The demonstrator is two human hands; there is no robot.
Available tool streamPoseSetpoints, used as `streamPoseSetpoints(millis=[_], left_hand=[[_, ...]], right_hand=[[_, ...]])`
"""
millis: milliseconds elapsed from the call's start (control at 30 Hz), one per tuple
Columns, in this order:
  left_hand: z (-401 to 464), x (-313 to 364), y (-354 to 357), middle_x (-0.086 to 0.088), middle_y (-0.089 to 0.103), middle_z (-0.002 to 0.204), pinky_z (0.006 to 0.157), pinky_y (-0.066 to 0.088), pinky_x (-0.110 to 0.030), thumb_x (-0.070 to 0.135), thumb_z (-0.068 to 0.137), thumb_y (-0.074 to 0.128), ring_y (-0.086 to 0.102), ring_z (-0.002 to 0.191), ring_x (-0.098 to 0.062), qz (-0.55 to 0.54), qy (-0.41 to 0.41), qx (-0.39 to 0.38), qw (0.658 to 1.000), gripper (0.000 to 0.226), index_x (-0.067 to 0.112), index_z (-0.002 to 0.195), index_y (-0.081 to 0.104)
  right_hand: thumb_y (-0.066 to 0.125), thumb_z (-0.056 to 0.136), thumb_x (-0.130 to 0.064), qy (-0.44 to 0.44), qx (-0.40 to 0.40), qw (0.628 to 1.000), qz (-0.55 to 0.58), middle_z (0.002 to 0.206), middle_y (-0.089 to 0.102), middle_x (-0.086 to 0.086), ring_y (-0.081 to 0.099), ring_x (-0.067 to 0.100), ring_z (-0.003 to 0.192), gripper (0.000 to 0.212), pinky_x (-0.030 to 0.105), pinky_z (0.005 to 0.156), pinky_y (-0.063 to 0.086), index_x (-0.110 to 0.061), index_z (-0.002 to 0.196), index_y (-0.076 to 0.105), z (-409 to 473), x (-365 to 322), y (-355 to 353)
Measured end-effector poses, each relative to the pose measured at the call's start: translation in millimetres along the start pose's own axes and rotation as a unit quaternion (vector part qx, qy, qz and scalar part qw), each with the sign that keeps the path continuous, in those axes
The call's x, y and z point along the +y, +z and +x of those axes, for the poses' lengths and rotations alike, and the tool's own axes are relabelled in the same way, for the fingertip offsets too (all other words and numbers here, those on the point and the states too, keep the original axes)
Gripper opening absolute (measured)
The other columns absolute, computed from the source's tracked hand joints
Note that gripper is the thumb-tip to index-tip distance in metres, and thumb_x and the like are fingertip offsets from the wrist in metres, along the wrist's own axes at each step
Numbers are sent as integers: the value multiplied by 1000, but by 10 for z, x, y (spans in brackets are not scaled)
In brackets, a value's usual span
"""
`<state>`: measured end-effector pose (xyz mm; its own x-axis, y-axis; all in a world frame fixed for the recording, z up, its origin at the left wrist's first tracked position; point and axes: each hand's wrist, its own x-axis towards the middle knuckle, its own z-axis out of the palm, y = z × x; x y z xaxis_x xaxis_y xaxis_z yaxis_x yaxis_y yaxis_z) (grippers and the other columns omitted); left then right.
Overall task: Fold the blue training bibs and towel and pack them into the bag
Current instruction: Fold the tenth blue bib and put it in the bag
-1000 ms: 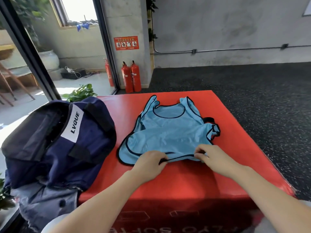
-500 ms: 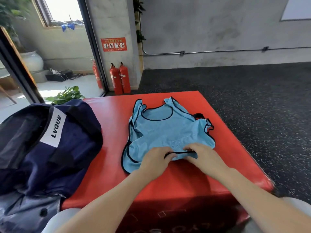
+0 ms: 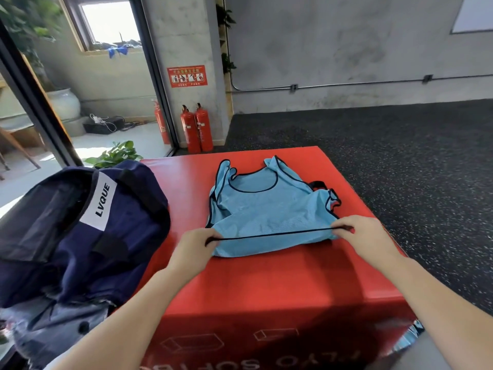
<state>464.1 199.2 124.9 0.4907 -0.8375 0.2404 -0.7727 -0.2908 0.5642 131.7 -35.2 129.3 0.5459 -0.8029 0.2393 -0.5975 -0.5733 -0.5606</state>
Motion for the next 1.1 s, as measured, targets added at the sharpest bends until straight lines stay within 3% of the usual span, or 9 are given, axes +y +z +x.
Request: streamPoseSetpoints(millis=[100,200,300,433,500,567,700,833,1100], left_hand=[[-63,-106,-185,19,70,86,85,52,-22,5,85,72,67,85,-1,-10,-16,31,999,21,21,96,80],[-166,-150,-300,17,73,87,78,43,-5,6,84,74,66,84,5,-18,-23,43,999,22,26,92,80],[-313,-194,-310,21,71,84,76,38,0,6,82,74,61,85,14,17,2,-2,1000,23,28,88,80],[-483,-223,-297,20,70,78,72,41,-9,26,79,80,61,78,10,82,38,-134,987,8,33,80,77],[-511,-200,-303,19,70,75,68,43,-12,40,81,77,62,76,4,87,53,-130,986,11,30,77,77],[-492,-178,-303,20,69,73,67,44,-12,44,85,74,62,77,4,76,48,-102,991,17,29,77,78],[-331,-90,-208,26,66,79,74,41,-8,36,89,72,61,83,11,44,51,-63,996,9,30,88,79],[-127,104,0,26,65,82,75,39,-7,29,90,71,60,84,10,21,74,-71,995,10,28,97,79],[187,349,453,10,69,111,98,42,-25,39,91,70,56,109,-7,54,148,-146,977,26,24,111,74]], right_hand=[[77,86,-17,-7,2,1000,-1,95,73,-11,65,14,90,13,35,89,49,-25,95,79,-50,18,-88],[79,84,-15,-39,-3,999,-2,93,73,-10,66,14,88,12,32,87,49,-22,94,80,-122,47,-127],[82,82,-13,-65,-65,995,-34,89,72,-16,66,9,85,21,28,85,49,-32,87,76,-175,135,-114],[83,81,-30,-50,-203,972,-110,86,68,-21,61,-2,85,24,23,83,47,-46,76,66,-226,160,-105],[82,77,-48,-46,-204,971,-114,82,68,-22,60,-4,83,13,22,79,48,-41,72,72,-228,146,-98],[78,76,-57,-48,-181,977,-105,79,68,-21,59,-4,80,19,24,76,48,-38,76,75,-216,102,-76],[76,83,-50,-79,-143,984,-70,81,68,-19,60,-2,81,13,29,77,48,-40,77,71,-119,-79,43],[72,90,-40,-105,-156,981,-37,90,68,-19,61,-1,92,8,27,84,50,-34,92,75,16,-383,260],[63,94,-43,-185,-211,952,-120,108,64,-11,56,10,104,23,34,89,47,-31,111,73,255,-759,798]])
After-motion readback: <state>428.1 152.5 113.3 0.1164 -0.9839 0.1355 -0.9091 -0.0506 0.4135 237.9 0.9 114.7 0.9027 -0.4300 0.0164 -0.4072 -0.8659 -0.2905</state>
